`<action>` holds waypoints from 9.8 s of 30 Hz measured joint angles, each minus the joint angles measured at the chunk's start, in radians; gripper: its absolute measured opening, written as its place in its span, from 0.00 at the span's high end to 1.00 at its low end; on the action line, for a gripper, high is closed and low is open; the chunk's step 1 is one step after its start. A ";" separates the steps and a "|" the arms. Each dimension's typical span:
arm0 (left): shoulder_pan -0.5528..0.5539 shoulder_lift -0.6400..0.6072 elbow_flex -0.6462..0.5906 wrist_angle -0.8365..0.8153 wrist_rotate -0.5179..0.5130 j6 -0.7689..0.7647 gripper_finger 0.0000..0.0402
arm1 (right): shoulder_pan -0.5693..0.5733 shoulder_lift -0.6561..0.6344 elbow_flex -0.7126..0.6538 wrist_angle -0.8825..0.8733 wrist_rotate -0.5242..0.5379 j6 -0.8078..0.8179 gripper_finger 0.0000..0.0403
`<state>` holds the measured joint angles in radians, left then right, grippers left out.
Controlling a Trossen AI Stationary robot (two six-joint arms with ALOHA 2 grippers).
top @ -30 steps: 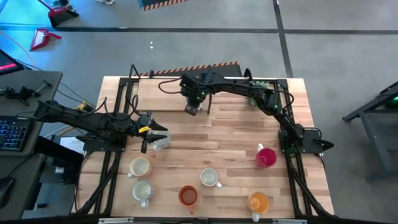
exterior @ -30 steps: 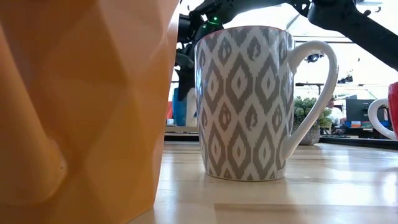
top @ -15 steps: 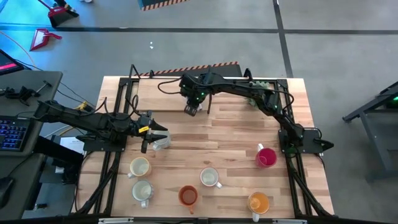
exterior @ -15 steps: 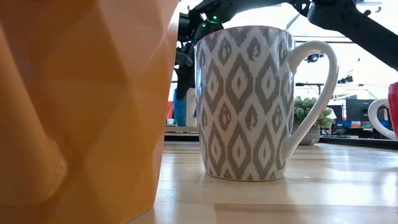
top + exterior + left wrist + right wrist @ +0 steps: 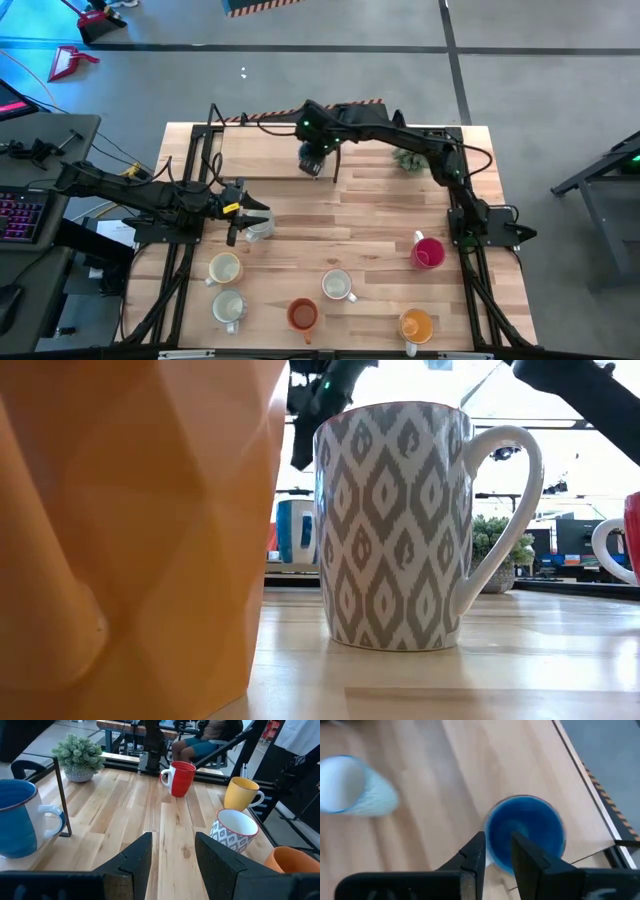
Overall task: Place coffee mugs
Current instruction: Put the green patterned mug on the shelf
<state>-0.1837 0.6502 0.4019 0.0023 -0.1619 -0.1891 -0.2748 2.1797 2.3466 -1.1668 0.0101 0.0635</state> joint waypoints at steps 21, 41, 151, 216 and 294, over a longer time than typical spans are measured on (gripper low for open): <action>0.000 0.000 0.000 0.001 0.000 -0.001 0.65 | 0.351 -0.125 -0.055 -0.331 0.200 0.204 0.83; -0.001 0.000 0.000 0.002 0.022 -0.045 0.65 | 0.672 -0.124 -0.378 -0.115 0.188 0.528 0.83; 0.085 0.469 0.370 -0.880 -0.121 -0.392 0.58 | 0.517 -1.433 -1.937 0.996 0.369 0.355 0.83; 0.317 0.546 0.499 -0.843 0.029 -0.180 0.97 | 0.517 -1.433 -1.937 0.961 0.354 0.321 0.83; 1.067 0.659 0.629 -1.068 -0.031 0.122 0.98 | 0.517 -1.433 -1.937 0.977 0.327 0.339 0.83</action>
<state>0.8833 1.3090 1.0306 -1.0659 -0.1928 -0.0672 0.2420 0.7464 0.4100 -0.1901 0.3374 0.4030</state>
